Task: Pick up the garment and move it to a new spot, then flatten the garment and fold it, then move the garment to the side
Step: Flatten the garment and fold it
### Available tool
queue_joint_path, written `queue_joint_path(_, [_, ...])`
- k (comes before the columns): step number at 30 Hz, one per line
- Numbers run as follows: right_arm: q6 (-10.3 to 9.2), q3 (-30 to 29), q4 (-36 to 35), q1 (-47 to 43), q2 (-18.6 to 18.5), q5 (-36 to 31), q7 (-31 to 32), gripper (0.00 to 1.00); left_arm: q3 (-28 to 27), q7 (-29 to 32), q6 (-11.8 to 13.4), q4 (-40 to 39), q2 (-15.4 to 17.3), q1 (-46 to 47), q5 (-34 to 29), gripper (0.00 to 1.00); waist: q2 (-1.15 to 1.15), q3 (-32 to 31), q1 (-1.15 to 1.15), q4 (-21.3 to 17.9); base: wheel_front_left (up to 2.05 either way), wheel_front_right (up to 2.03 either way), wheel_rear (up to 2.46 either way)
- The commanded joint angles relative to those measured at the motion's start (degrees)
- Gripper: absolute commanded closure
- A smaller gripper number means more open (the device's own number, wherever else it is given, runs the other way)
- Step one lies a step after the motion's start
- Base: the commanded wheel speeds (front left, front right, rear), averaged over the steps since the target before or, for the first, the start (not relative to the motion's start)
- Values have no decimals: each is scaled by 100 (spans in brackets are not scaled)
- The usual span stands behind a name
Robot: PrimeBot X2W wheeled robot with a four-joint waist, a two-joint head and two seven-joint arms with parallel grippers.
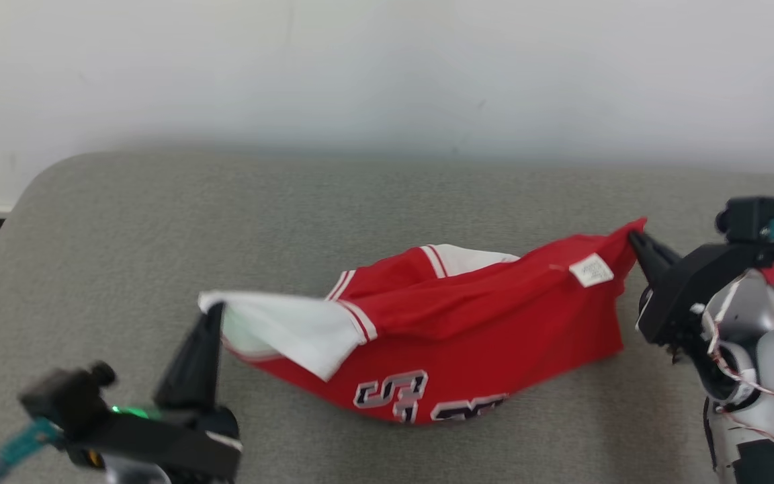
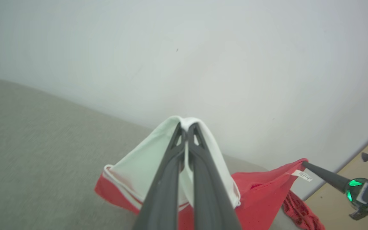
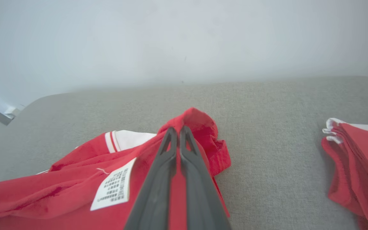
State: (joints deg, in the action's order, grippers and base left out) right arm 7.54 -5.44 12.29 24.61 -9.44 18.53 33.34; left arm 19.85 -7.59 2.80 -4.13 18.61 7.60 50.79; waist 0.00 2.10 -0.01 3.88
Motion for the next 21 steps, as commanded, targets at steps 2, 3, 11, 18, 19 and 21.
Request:
queue_joint_path(2, [-12,-6,-616,-25,19,328,91,100,-234,151,0,-415,147,351,189,100,0,-24,1,-274,0,0,0])
queue_joint_path(3, [-12,-12,-820,36,63,459,130,100,-337,213,10,-567,194,463,270,100,0,13,1,-350,0,0,0])
queue_joint_path(11, [-12,305,-1350,898,13,659,287,100,-922,909,146,-1040,756,1938,510,100,0,793,1,-862,0,0,0])
queue_joint_path(18, [-12,959,-411,2743,-270,375,-504,100,-939,1461,52,-157,1058,4295,279,100,0,2260,1,-1301,0,0,0])
queue_joint_path(19, [-12,1018,-219,3048,-292,320,-704,100,-930,1484,38,52,1027,4654,278,100,0,2428,1,-1351,0,0,0])
queue_joint_path(21, [-12,1098,165,3552,-255,176,-1101,100,-866,1435,-36,446,1015,5316,83,100,0,2646,1,-1439,0,0,0])
